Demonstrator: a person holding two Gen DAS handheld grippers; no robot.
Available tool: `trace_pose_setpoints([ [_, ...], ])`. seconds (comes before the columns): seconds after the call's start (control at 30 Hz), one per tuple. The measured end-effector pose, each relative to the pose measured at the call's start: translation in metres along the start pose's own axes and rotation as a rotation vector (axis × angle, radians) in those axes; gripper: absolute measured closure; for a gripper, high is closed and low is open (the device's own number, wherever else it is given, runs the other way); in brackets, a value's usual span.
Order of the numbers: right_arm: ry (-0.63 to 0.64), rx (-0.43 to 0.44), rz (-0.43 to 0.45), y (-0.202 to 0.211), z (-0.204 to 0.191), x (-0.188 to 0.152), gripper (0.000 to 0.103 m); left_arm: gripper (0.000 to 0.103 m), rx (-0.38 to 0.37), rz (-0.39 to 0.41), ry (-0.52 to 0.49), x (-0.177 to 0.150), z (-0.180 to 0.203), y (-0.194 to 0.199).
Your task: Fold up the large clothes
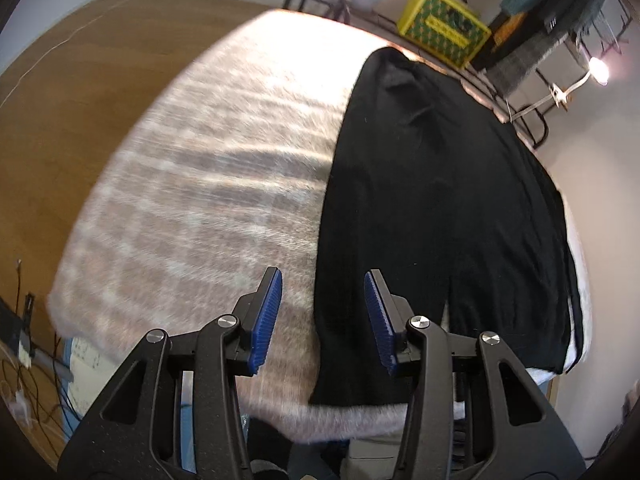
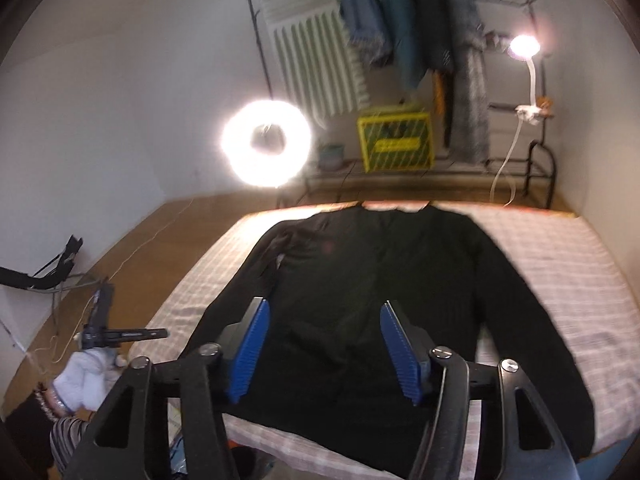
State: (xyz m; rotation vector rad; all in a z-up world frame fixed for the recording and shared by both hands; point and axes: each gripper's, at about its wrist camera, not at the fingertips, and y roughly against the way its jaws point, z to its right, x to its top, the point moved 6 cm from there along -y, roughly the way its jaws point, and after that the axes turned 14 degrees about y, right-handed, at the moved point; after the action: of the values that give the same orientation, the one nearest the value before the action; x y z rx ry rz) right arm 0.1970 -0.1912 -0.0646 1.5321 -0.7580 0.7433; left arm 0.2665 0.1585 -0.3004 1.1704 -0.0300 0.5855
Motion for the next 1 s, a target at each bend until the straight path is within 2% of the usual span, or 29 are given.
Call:
trace_pose_setpoints([
  [0.13,0.019,0.043,-0.031,-0.038,-0.006,0.004,0.044,0.059,0.006,-0.025,-0.002,0.000,0.000,-0.026],
  [0.3,-0.036,0.151,-0.094,-0.096,-0.003,0.012,0.044,0.059,0.001,-0.023,-0.017,0.002,0.004,-0.042],
  [0.37,-0.048,0.174,-0.122,-0.119,0.000,0.014,0.046,0.059,0.006,-0.014,-0.026,0.003,0.006,-0.046],
  [0.47,-0.064,0.201,-0.161,-0.154,0.005,0.018,0.056,0.059,0.011,0.014,-0.047,0.007,0.009,-0.049],
  [0.5,-0.067,0.210,-0.170,-0.163,0.005,0.018,0.061,0.062,0.011,0.022,-0.057,0.010,0.011,-0.051],
  [0.53,-0.071,0.218,-0.182,-0.174,0.005,0.018,0.064,0.080,0.012,0.026,-0.065,0.012,0.012,-0.052],
  [0.57,-0.070,0.219,-0.196,-0.186,0.003,0.017,0.065,0.092,0.010,0.026,-0.071,0.014,0.013,-0.055],
  [0.63,-0.064,0.223,-0.218,-0.203,0.000,0.015,0.067,0.098,-0.041,0.008,-0.042,0.018,0.016,-0.057],
  [0.77,-0.052,0.247,-0.271,-0.230,-0.010,0.008,0.068,0.100,-0.156,0.007,0.016,0.026,0.028,-0.043],
  [0.87,-0.036,0.252,-0.292,-0.246,-0.011,0.012,0.067,0.100,-0.220,0.047,-0.043,0.027,0.051,-0.016],
  [1.0,-0.052,0.274,-0.296,-0.273,-0.011,0.032,0.062,0.100,-0.242,0.076,-0.145,0.023,0.078,0.007],
])
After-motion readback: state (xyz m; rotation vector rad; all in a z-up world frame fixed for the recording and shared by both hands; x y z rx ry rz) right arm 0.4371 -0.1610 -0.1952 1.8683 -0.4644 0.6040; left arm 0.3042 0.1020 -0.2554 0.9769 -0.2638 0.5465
